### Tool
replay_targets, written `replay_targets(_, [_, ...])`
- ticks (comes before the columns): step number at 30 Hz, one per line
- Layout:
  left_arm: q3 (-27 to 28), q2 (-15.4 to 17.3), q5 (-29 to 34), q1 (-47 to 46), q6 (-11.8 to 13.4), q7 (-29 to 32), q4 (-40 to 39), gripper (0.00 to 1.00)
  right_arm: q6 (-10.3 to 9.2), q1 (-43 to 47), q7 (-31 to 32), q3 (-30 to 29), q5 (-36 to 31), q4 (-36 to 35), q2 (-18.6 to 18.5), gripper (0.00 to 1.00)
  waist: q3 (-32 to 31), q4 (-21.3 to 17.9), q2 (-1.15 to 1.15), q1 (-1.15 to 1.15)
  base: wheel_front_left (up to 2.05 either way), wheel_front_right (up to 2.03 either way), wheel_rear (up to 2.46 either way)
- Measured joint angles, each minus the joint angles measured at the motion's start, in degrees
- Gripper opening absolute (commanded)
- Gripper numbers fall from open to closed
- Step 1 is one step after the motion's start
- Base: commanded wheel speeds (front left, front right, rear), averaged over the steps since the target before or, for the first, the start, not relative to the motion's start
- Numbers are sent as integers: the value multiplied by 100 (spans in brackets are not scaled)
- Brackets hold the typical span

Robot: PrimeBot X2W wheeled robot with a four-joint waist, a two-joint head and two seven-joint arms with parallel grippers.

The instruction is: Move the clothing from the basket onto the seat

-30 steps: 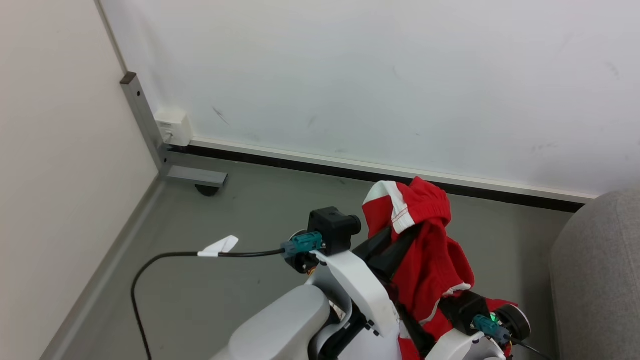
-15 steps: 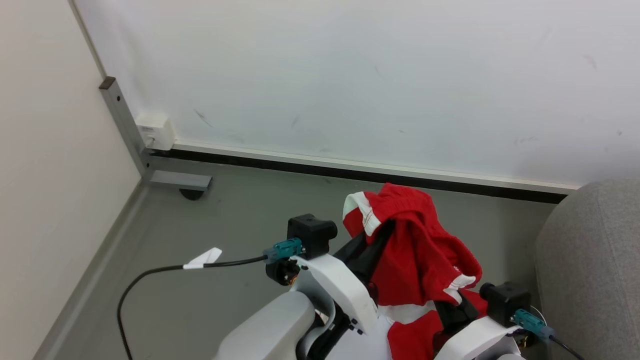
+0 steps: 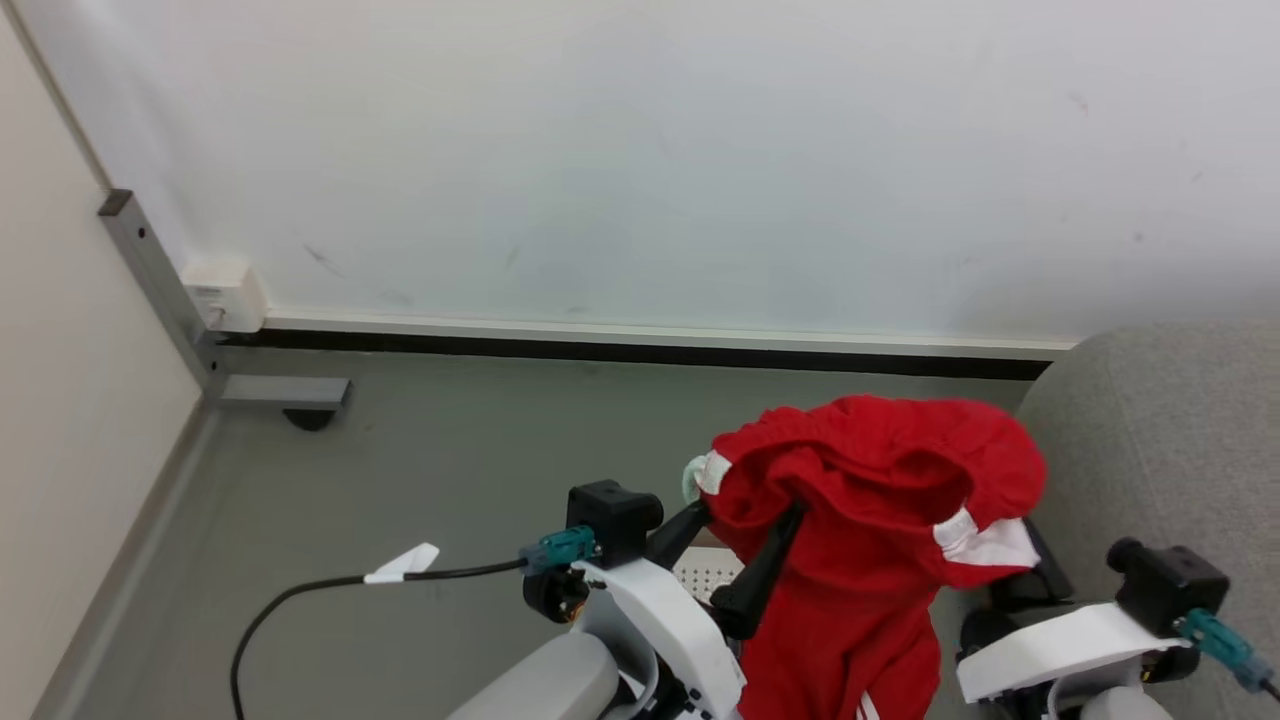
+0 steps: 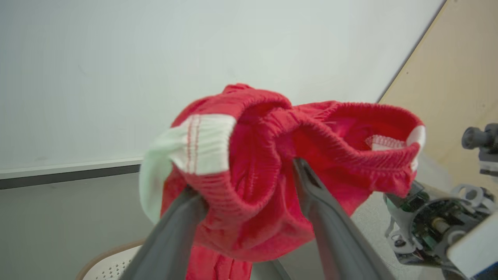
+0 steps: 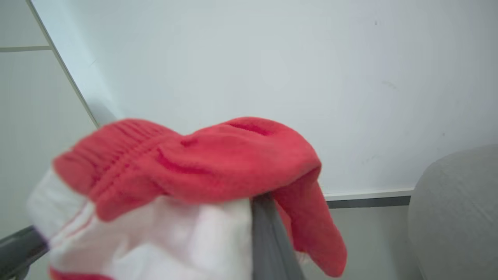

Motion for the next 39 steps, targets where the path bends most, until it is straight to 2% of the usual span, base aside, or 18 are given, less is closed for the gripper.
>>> replay_targets(12, [163, 20, 393, 294, -116, -9, -249, 100, 0, 263, 1, -681, 26, -583, -542, 0, 34, -828, 1, 0, 0, 0, 0])
replay_targets(26, [565, 22, 1411, 547, -216, -9, -554, 100, 0, 649, 0, -988, -83, -1059, -659, 0, 162, -1978, 0, 0, 0, 0, 0])
replay_targets(31, [684, -3, 1680, 611, -221, -9, -563, 100, 0, 717, 0, -1065, -82, -1221, -677, 0, 222, -2125, 0, 0, 0, 0, 0])
replay_targets(39, [844, -43, 1997, 647, -245, -9, -561, 100, 0, 751, 0, -1229, -42, -1404, -689, 0, 309, -2103, 0, 0, 0, 0, 0])
